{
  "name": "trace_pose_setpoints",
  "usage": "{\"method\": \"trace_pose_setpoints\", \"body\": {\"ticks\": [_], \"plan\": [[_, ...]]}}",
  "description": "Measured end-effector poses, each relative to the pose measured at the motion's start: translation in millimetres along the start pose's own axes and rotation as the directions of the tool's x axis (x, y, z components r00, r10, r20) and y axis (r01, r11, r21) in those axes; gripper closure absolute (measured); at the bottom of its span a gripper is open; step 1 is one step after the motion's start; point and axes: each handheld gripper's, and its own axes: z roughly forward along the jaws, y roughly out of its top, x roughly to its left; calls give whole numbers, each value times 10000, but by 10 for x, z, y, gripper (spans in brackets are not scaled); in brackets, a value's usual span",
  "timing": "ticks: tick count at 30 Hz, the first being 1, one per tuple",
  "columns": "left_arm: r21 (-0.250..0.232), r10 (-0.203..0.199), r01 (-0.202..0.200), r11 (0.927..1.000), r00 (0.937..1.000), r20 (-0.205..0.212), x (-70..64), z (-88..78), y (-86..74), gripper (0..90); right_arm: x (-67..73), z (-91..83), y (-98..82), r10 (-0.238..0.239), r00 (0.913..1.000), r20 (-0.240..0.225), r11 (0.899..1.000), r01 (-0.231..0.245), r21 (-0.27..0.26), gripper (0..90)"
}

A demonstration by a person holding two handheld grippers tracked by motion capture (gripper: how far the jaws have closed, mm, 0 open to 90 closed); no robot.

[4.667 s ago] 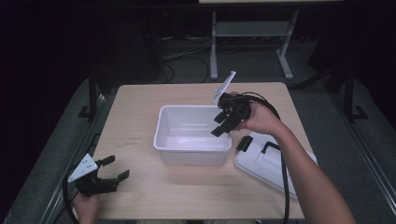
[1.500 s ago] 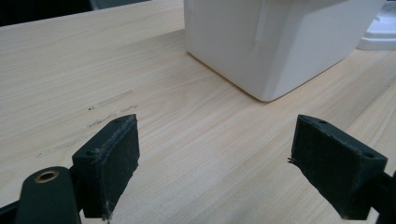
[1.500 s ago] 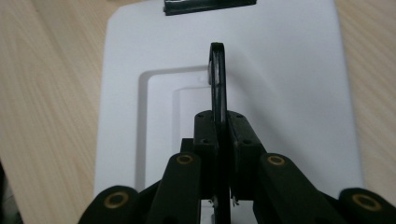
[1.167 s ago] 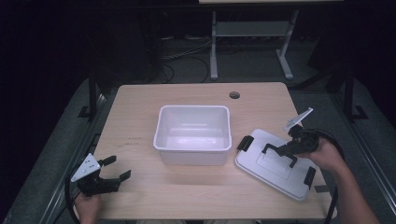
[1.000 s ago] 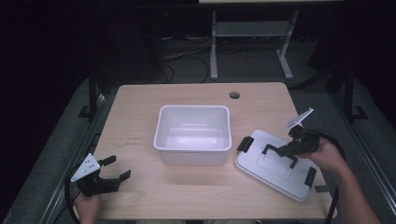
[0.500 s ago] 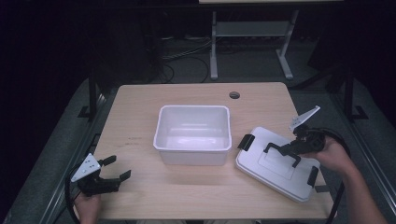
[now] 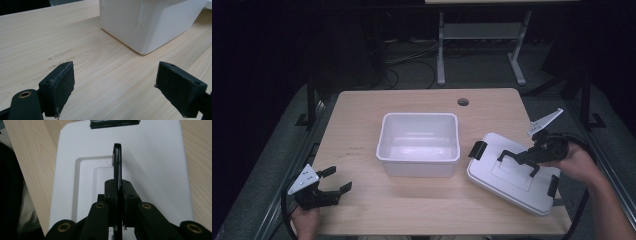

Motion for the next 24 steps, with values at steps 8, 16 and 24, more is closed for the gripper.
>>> {"method": "trace_pose_setpoints", "body": {"ticks": [8, 16, 24], "plan": [[-35, -50, 50, 10000, 10000, 24, -5, 4, -2, 147, 78, -237, 86, -184, 9994, 276, 9998, 186, -56, 844], [-46, -64, 64, 10000, 10000, 11, -3, 7, 0, 147, 160, -482, 199, -373, 9985, 404, 9991, 381, -185, 844], [-64, -40, 40, 10000, 10000, 12, 1, 4, 2, 147, 249, -681, 396, -787, 9959, 452, 9965, 799, -239, 844]]}}
